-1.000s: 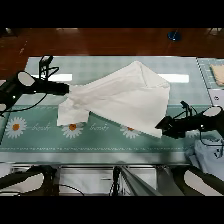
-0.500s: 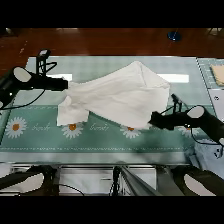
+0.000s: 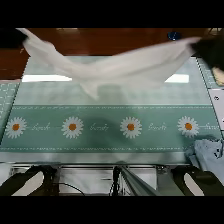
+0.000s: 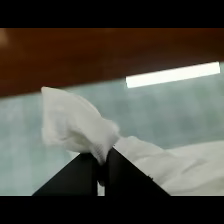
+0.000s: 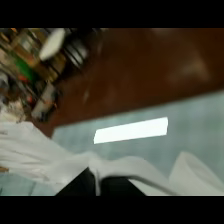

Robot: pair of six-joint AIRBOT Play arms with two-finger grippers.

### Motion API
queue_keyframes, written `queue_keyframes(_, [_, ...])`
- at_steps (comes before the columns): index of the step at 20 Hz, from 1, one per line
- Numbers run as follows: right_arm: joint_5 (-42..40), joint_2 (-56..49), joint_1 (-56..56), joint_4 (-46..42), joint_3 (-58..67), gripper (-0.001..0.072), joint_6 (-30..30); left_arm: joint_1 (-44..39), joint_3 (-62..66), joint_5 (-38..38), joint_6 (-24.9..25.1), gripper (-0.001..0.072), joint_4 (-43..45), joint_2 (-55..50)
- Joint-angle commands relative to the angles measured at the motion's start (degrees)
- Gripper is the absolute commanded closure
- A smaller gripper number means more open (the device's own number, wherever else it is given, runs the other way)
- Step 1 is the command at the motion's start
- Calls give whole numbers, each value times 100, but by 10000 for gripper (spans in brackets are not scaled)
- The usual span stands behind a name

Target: Fold the shirts.

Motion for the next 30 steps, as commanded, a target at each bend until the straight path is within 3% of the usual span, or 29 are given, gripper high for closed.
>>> queue_keyframes(1, [44, 168, -232, -107, 1860, 690, 101, 96, 968, 85, -219, 678, 15, 1202])
queue_keyframes(6, [46, 166, -229, -730, 3423, 690, 313, 96, 1268, 782, -219, 677, 374, 2769])
queue_keyframes(11, [328, 166, -229, -1029, 4210, 690, 796, 105, 1268, 728, -227, 677, 557, 3604])
queue_keyframes(14, [1631, 166, -229, -1443, 4325, 690, 1126, 107, 1270, -160, -691, 677, 817, 3742])
queue_keyframes(17, [3982, 2, -229, -2529, 4323, 690, 1215, 107, 1213, -1926, -1217, 677, 1207, 3589])
queue_keyframes(19, [5506, -332, -229, -3403, 4291, 690, 730, 105, 874, -2830, -1274, 677, 1237, 3434])
queue_keyframes(20, [5790, -509, -229, -3797, 4148, 690, 455, 107, 542, -3178, -1272, 677, 1178, 3368])
queue_keyframes(22, [5753, -726, -219, -3930, 3563, 690, 306, 105, -339, -3552, -1274, 677, 949, 3307])
queue_keyframes(24, [5606, -1023, -205, -3880, 2710, 690, 243, 105, -1508, -3283, -1272, 677, 726, 3305])
queue_keyframes(27, [4315, -1499, -208, -3897, 1434, 690, 48, 101, -3077, -1985, -1178, 677, 645, 3152])
queue_keyframes(30, [2820, -2310, -212, -4085, 1088, 690, -173, 98, -3845, -492, -791, 677, 586, 2441])
